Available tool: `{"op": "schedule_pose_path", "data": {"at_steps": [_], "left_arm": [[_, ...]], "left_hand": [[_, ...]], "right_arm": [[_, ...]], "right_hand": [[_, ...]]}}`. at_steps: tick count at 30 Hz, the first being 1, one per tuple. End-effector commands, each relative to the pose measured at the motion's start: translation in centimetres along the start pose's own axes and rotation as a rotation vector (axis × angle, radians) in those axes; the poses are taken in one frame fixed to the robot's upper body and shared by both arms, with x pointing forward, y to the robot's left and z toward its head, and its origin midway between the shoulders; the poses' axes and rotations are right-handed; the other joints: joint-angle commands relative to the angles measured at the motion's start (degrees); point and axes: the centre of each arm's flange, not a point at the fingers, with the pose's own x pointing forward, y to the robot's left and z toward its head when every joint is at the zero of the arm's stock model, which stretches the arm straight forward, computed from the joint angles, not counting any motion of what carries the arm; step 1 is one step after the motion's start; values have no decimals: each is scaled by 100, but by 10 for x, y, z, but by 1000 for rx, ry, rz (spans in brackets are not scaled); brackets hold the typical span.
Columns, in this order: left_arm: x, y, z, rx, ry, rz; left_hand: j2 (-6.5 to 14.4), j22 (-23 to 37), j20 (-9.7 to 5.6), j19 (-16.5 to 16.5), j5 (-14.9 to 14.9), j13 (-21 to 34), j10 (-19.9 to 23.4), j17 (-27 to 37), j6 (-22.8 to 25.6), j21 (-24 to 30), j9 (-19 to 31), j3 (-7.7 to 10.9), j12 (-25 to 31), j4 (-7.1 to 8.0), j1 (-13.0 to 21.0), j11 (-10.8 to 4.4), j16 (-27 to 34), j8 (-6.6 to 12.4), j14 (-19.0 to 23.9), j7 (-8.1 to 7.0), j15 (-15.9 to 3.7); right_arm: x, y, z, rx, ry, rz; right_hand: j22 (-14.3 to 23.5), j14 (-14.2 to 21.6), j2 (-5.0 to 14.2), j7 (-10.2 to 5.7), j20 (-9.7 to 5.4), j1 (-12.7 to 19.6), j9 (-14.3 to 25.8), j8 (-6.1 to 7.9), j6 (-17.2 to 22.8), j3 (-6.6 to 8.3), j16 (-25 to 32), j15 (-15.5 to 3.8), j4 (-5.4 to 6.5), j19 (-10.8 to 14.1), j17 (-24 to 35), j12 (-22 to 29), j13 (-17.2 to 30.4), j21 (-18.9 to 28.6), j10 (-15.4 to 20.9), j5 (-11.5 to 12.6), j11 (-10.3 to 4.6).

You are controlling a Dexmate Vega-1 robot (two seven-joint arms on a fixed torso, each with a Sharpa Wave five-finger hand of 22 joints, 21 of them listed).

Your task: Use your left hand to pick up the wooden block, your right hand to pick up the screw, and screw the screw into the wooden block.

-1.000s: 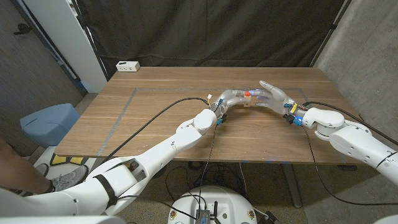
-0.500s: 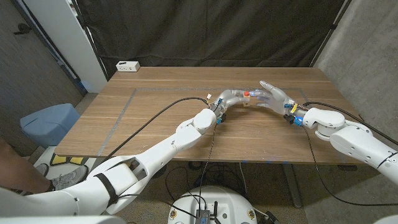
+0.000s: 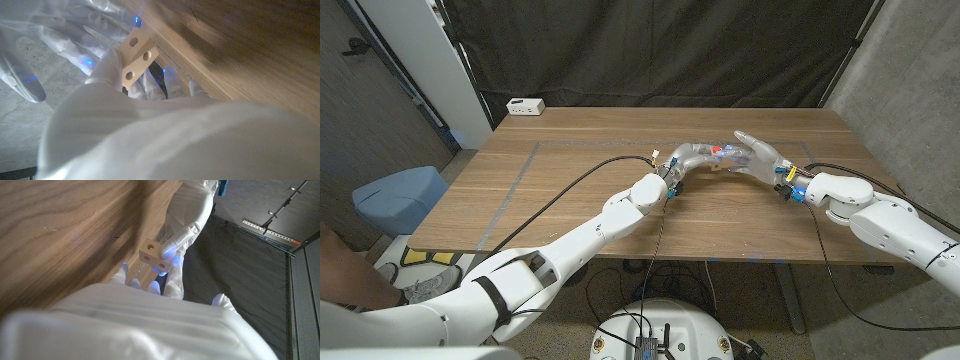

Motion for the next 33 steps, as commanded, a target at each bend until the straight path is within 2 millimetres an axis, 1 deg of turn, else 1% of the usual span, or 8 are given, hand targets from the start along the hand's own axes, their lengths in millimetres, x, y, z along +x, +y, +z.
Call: {"op": "schedule_pose_path", "data": {"at_steps": [1,7,19,22,25,26,29,33], "left_arm": [[1,3,-3,-5,4,1],[0,5,-3,-1,2,3],[-3,15,-2,14,-8,13],[-5,16,-2,14,-9,15],[-7,18,-2,20,-11,12],[-7,19,-2,20,-12,14],[-9,22,-1,23,-14,15],[-11,25,0,29,-20,9]], "left_hand": [[406,31,34,21,34,993,67,16,395,41,7,250,451,216,-204,10,22,24,46,334,-354],[400,31,28,24,34,991,69,14,404,42,7,250,450,213,-203,-4,22,27,47,334,-354],[394,31,22,23,33,992,73,15,408,42,7,246,452,206,-194,-5,25,28,50,327,-360],[397,31,25,23,33,992,69,17,394,41,7,245,451,211,-200,-3,25,23,47,336,-356],[395,31,22,20,33,993,69,15,399,40,7,244,452,211,-200,-4,24,25,47,325,-362],[392,31,22,20,33,991,73,14,395,40,7,244,453,208,-198,2,24,23,50,331,-355],[392,31,23,18,32,994,75,14,399,40,7,243,455,206,-194,-6,19,25,34,330,-352],[397,31,24,18,33,995,62,15,390,40,7,245,451,207,-192,-1,19,21,33,325,-361]], "right_arm": [[3,1,2,14,-16,16],[0,1,3,13,-23,6],[-3,2,5,-7,-34,-32],[-4,3,5,-7,-36,-47],[-4,3,6,-10,-41,-61],[-4,3,6,-10,-42,-66],[-4,4,5,-11,-50,-80],[-3,6,6,-12,-60,-97]], "right_hand": [[17,-67,60,41,27,-4,5,27,106,-28,28,-24,3,34,16,42,17,30,72,23,-23],[17,-51,66,35,27,2,5,20,137,-28,28,-24,4,42,15,41,17,29,107,26,-33],[18,45,75,38,13,18,6,-13,167,-28,51,-19,3,92,12,40,17,41,198,33,-5],[18,79,78,7,7,25,6,-28,167,-28,58,-24,2,119,10,41,17,48,232,35,37],[14,147,84,3,-11,49,8,-57,178,-24,66,-53,-7,190,5,69,19,63,384,38,147],[14,158,84,1,-11,51,8,-58,182,-23,69,-56,-8,195,4,70,19,64,390,38,145],[12,194,85,0,-16,66,9,-69,196,-21,73,-64,-15,233,1,73,20,70,443,40,227],[10,248,86,-7,-16,81,10,-81,203,-18,84,-74,-23,265,-1,72,21,74,482,41,237]]}}
